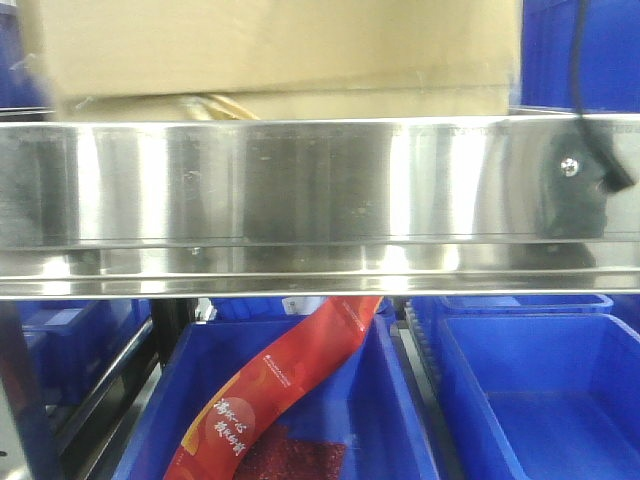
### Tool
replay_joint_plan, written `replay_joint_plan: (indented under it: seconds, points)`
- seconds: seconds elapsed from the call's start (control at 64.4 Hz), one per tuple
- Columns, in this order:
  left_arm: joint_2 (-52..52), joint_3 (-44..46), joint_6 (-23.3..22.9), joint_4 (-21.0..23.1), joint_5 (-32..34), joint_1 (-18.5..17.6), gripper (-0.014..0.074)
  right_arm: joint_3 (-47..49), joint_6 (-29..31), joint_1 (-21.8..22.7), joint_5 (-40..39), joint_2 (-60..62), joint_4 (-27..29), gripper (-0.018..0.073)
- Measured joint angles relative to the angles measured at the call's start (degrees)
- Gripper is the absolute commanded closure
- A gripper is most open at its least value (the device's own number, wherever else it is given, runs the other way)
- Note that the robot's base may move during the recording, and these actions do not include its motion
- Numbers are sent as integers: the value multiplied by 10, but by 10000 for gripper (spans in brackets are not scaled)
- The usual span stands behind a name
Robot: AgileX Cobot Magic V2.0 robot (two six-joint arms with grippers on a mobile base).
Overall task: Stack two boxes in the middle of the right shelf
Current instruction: 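Push the held box stack forward onto the middle shelf level, then open both grippers to release the boxes on the shelf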
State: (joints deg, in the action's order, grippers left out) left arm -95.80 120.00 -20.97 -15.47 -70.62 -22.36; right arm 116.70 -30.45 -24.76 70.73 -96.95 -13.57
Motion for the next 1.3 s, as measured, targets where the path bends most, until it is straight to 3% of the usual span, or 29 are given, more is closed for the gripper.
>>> replay_joint_plan:
  seconds: [0.124,0.217,0.295,0.373,0.544,0.621,1.056,1.305]
  points:
    - [14,10,0,0,1,0,535,2,18,0,0,26,-1,187]
    - [29,14,0,0,1,0,704,2,35,0,0,46,-3,356]
    - [42,14,0,0,1,0,706,2,50,0,0,56,-12,577]
    - [58,5,1,3,2,0,706,1,55,0,0,63,-30,726]
    - [104,-71,4,6,6,0,706,-43,59,0,-12,85,-53,720]
    - [128,-126,9,13,36,0,706,-79,59,0,-45,101,-54,720]
    - [276,-473,13,29,406,0,706,-401,55,11,-348,237,-75,720]
    - [372,-625,14,66,555,15,706,-596,9,73,-553,354,-76,720]
